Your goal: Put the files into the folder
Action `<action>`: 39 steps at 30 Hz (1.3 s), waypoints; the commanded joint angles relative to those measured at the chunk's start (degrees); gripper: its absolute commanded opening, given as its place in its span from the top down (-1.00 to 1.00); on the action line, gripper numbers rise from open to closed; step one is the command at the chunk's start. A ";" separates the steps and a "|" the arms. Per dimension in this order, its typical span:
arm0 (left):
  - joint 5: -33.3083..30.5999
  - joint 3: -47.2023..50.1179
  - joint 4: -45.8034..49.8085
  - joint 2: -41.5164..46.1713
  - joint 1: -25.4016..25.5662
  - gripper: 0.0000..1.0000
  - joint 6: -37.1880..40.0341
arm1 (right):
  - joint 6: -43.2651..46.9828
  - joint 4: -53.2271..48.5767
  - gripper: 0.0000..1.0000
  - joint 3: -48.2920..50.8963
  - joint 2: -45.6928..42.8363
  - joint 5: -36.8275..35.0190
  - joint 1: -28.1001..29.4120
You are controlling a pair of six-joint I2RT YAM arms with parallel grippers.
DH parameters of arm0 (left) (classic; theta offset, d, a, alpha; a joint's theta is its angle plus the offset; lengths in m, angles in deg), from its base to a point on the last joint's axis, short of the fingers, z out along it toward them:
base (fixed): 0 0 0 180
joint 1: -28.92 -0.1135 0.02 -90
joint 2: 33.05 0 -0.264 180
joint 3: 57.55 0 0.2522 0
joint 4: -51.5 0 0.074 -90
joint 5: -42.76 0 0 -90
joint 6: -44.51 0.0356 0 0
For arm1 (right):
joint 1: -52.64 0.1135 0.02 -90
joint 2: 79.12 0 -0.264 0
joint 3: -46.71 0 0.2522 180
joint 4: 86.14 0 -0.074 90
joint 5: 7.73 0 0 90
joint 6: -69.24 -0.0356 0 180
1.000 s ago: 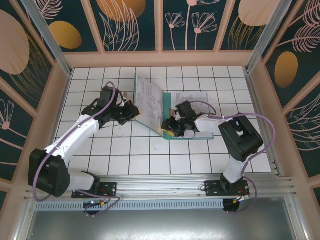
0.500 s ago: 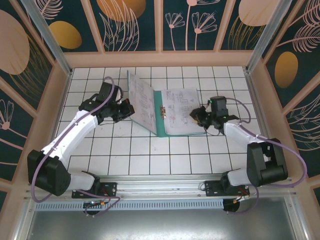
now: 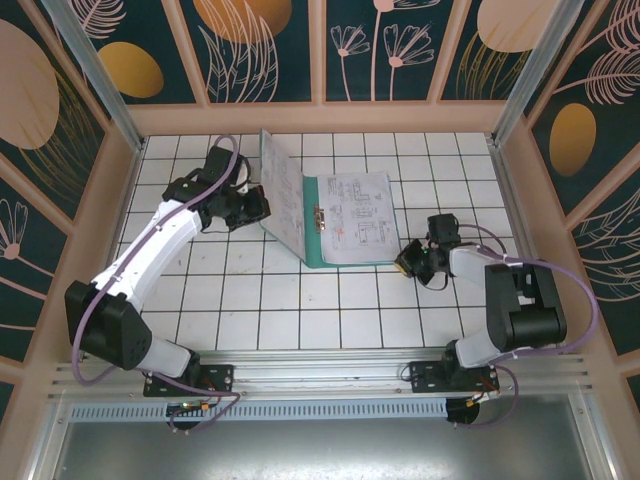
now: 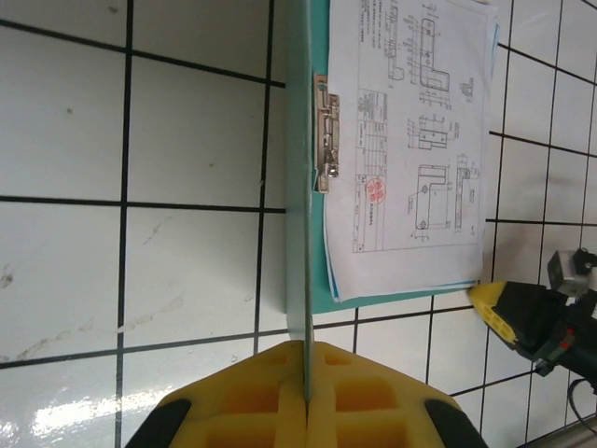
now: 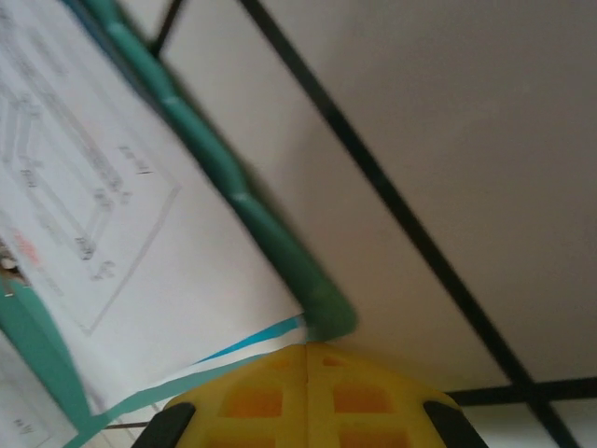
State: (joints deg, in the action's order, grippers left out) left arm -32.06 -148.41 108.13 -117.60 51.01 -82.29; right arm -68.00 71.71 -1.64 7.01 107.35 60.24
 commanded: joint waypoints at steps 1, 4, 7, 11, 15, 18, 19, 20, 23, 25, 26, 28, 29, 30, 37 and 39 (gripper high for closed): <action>2.09 -3.06 0.26 -0.98 0.09 1.00 2.17 | 0.97 -1.32 0.90 -1.60 2.24 -2.62 0.28; 4.70 -4.25 -1.37 -1.29 0.05 0.90 1.54 | 1.25 -2.39 0.91 -1.80 3.42 -2.97 0.43; 8.73 -4.46 -4.92 -1.41 0.23 0.74 -0.74 | 1.48 -2.96 0.91 -1.45 4.03 -2.87 0.66; 11.48 -4.06 -11.59 -1.62 1.65 0.65 -5.36 | 1.24 -3.22 0.92 -1.10 4.48 -2.58 0.85; 13.02 -5.41 -17.34 -3.87 4.06 0.56 -9.07 | 1.13 -3.29 0.91 -1.17 4.43 -2.41 1.03; 14.34 -7.64 -21.11 -7.08 6.85 0.48 -11.32 | 1.25 -3.39 0.91 -1.57 4.87 -2.05 1.13; 14.75 -8.57 -22.04 -8.53 7.82 0.45 -11.74 | 1.26 -3.48 0.91 -1.70 4.94 -1.97 1.12; 14.89 -9.27 -22.68 -9.57 8.45 0.44 -12.08 | 1.23 -3.56 0.91 -1.79 5.00 -1.97 1.15; 15.54 -11.76 -26.01 -13.28 10.86 0.42 -13.66 | 1.19 -3.76 0.91 -2.19 4.92 -1.98 1.11; 16.20 -13.21 -28.25 -17.38 12.14 0.42 -14.85 | 1.10 -3.75 0.91 -2.39 4.93 -1.88 1.21; 16.60 -13.99 -29.14 -18.74 12.69 0.42 -15.21 | 1.10 -3.76 0.91 -2.49 5.01 -1.79 1.22; 17.55 -15.99 -30.31 -22.12 13.70 0.41 -15.77 | 1.02 -4.00 0.91 -2.57 4.93 -1.74 1.25; 17.98 -16.89 -30.69 -23.60 14.17 0.39 -15.88 | 0.98 -4.10 0.91 -2.68 4.79 -1.87 1.19; 18.50 -17.72 -31.13 -25.28 14.62 0.37 -15.93 | 0.96 -4.26 0.91 -2.74 4.59 -2.03 1.20; 19.30 -17.98 -35.03 -32.94 16.61 0.15 -17.29 | 1.39 -9.61 0.83 -4.18 0.72 -7.85 1.13; 19.73 -16.85 -36.82 -34.07 17.02 0.11 -17.93 | 1.39 -13.24 0.80 -5.27 -2.01 -12.29 1.11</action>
State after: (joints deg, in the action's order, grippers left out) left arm -14.03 -165.77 75.91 -150.35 67.56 -99.01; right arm -67.50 67.21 -5.53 8.51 103.57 61.27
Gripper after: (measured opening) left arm 0.437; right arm 0.093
